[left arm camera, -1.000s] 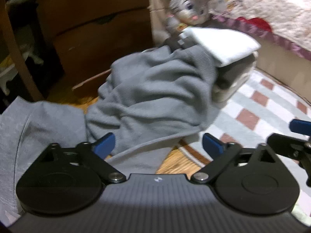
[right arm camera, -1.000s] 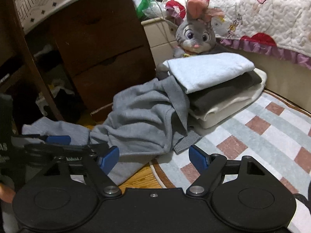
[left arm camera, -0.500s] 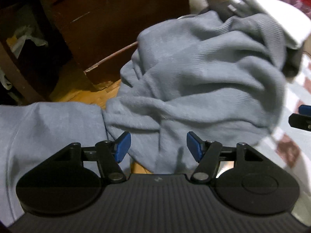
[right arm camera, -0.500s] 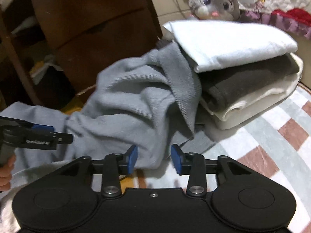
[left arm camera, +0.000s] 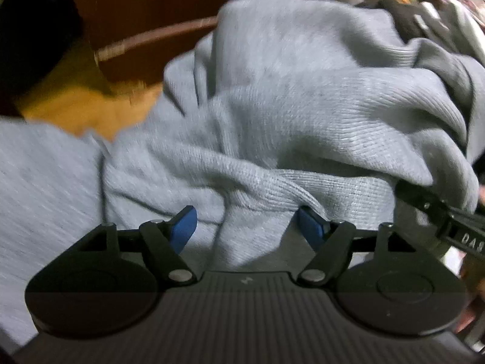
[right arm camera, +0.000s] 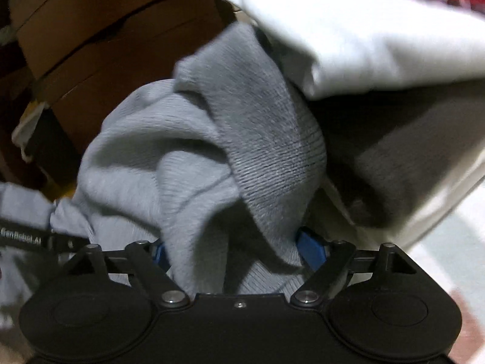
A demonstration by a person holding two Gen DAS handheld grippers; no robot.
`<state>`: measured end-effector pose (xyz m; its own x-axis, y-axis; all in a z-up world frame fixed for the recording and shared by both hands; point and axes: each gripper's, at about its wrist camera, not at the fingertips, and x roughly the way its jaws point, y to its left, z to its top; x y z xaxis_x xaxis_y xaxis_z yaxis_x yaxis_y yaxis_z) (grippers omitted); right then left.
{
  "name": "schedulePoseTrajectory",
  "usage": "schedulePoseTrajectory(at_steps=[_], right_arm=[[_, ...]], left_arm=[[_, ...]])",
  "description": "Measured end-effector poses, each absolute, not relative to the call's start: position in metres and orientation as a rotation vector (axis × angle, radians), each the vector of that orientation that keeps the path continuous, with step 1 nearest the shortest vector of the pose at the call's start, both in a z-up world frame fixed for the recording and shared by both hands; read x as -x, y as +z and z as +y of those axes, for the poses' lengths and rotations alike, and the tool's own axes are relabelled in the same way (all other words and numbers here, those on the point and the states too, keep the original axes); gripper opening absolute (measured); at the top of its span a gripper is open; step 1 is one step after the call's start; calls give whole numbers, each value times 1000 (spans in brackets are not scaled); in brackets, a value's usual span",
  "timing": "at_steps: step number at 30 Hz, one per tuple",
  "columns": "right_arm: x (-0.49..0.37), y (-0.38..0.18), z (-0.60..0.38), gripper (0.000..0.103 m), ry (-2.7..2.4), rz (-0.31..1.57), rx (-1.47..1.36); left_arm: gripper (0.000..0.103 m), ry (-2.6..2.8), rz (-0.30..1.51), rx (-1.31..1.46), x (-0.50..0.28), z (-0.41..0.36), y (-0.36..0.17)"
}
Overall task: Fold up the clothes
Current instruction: 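Grasp the grey sweater edge with the left gripper while the right gripper grasps another edge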
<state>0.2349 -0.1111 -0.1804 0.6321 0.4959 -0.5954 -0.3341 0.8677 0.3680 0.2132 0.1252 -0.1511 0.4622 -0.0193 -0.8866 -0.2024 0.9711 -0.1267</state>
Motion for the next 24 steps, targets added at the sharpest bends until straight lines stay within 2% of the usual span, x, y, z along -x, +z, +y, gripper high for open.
schedulePoseTrajectory(at_steps=[1,2,4,5,7,9,19,24], right_arm=[[-235,-185,-113,63,506,746,-288],[-234,-188,-115,37,549,749,-352],[-227,-188,-116,14,585,767,-432],[-221,-186,-117,12,614,773,-472],[-207,-180,-119,7,666,779,-537],[-190,-170,-118,7,720,773,-574],[-111,-93,-147,7,739,629,-604],[-75,-56,-178,7,682,570,-570]], left_arm=[[69,87,1093,270,-213,127,-154],[49,59,1099,310,-213,129,-157],[27,-12,1117,350,-209,130,-159],[18,-30,1110,345,-205,129,-157],[14,-69,1074,303,-193,123,-150],[12,-101,1035,266,-181,116,-140],[10,-363,818,238,-120,82,-73],[10,-432,767,208,-96,55,-49]])
